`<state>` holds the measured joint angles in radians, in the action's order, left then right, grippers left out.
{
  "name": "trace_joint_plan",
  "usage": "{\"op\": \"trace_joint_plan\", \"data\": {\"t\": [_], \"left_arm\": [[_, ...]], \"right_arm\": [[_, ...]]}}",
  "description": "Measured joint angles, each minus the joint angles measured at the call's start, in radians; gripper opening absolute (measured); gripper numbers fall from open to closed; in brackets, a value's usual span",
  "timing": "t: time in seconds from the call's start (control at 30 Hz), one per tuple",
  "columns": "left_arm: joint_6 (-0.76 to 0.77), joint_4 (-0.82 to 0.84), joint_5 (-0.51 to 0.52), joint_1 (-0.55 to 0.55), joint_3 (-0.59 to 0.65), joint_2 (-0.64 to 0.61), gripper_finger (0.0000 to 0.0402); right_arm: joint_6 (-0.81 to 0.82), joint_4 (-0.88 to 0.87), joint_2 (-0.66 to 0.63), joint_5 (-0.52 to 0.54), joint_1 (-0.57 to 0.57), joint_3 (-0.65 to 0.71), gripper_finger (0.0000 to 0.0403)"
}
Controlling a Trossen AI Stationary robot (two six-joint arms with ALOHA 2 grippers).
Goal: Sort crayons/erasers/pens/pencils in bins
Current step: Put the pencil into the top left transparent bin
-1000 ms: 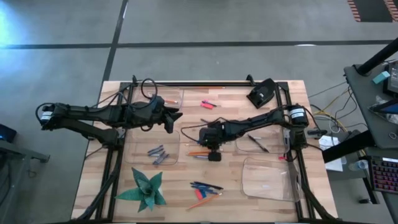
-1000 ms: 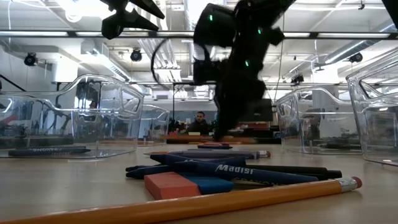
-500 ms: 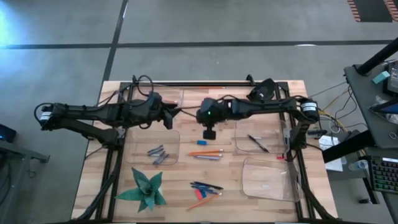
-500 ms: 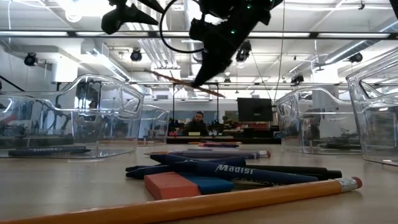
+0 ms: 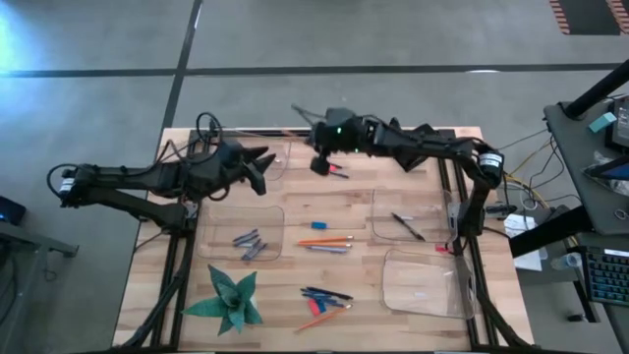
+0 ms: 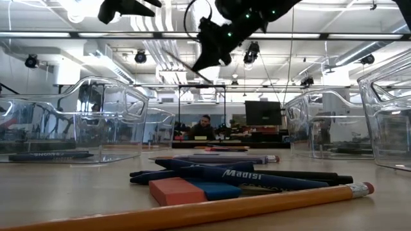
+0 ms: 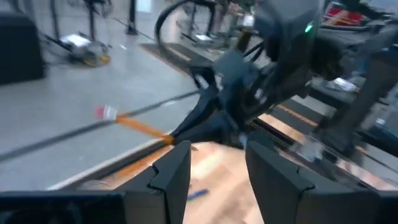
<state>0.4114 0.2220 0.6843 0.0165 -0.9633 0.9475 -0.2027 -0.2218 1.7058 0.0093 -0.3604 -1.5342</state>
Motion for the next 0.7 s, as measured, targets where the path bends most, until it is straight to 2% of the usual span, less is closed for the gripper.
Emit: {"op": "trace_joint_plan", "data": {"t": [0.07, 0.17, 0.23, 0.33, 0.47, 0.6, 0.7], "left_arm": [[-0.050, -0.039, 0.008, -0.012, 0.007, 0.003, 0.0141], [-0.254, -0.131, -0.045, -0.026, 0.011, 0.020, 0.0141], [-0.405, -0.220, -0.086, -0.033, 0.012, 0.028, 0.0141], [-0.524, -0.305, -0.096, -0.055, 0.012, 0.030, 0.0141], [-0.548, -0.332, -0.099, -0.084, 0.013, 0.024, 0.0141], [-0.547, -0.418, -0.112, -0.089, 0.022, 0.030, 0.0141], [-0.556, -0.528, -0.198, -0.096, 0.029, 0.039, 0.0141]], "right_arm": [[0.014, 0.053, 0.000, -0.046, -0.013, -0.028, 0.0009], [0.027, 0.142, 0.000, -0.113, -0.017, -0.063, 0.0009], [0.027, 0.151, 0.000, -0.149, -0.017, -0.096, 0.0009], [0.025, 0.149, 0.000, -0.199, -0.017, -0.151, 0.0009], [0.019, 0.153, -0.002, -0.265, -0.017, -0.220, 0.0009], [0.031, 0.151, -0.002, -0.411, -0.018, -0.264, 0.0009], [0.035, 0.152, -0.002, -0.466, -0.014, -0.274, 0.0009]]}}
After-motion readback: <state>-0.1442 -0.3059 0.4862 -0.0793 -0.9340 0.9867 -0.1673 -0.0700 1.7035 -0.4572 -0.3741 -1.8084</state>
